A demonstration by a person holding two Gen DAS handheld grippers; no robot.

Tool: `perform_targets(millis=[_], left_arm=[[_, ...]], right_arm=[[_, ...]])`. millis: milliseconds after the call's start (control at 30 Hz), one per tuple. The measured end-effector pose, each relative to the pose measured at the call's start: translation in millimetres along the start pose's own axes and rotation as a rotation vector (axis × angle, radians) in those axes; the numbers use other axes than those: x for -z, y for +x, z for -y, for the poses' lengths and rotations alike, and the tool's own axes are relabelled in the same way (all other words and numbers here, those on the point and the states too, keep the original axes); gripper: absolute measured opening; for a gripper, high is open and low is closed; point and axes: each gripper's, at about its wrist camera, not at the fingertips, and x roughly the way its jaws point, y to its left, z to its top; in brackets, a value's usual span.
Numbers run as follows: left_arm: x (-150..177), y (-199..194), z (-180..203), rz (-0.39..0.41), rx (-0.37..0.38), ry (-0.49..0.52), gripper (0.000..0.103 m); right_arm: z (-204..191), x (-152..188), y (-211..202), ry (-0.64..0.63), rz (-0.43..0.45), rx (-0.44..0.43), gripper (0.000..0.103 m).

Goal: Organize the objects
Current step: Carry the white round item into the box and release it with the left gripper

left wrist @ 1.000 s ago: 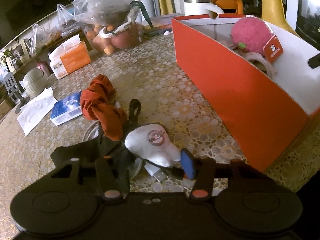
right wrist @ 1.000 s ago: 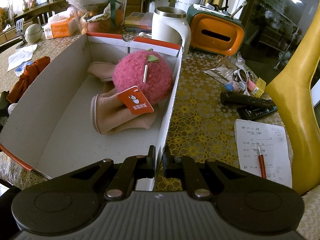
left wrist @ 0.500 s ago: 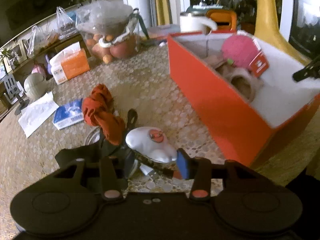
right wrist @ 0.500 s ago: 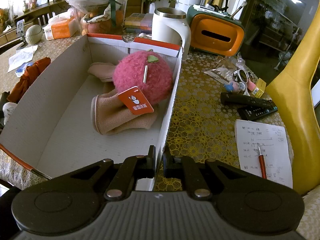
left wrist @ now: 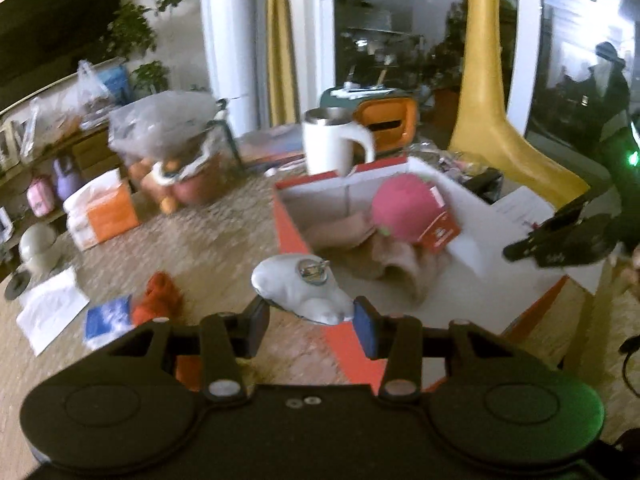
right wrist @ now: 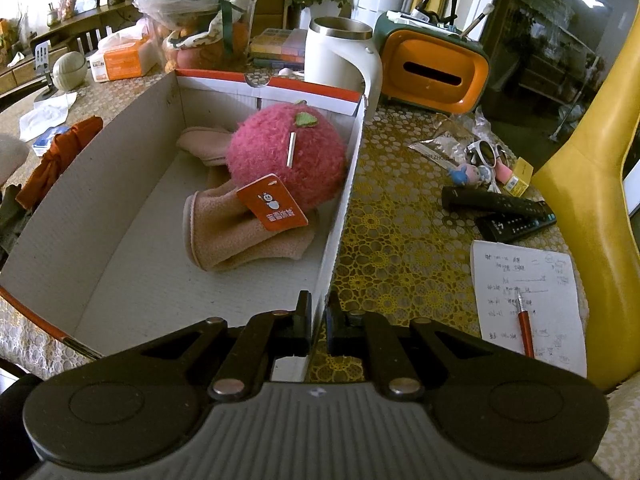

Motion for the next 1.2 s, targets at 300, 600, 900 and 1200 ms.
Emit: perform_targets(millis=[300,600,900,1200], left_arm=[[-39.5,45.9,43.7,-0.079,0.061,0.110,0.044],[-52.7,108.1,62.7,-0.254,0.023,0.184,0.044],[-54.3,155.6,74.0,-0.377,-0.039,0.265,0.044],[-42.8,177.3,87.0,-0.454,-0.033,0.304,0.042]], right_arm=[[-0.8,-0.6,0.0,0.002,0.000,-0.002,0.006],[-0.5,-2.2,-0.5,0.010,0.001,-0.013,0.007],[2.2,-1.2,-0.5,0.020,0.003,-0.027,0.007],[7.8,-1.0,0.2,0.029,0.002,-0.039,0.007]])
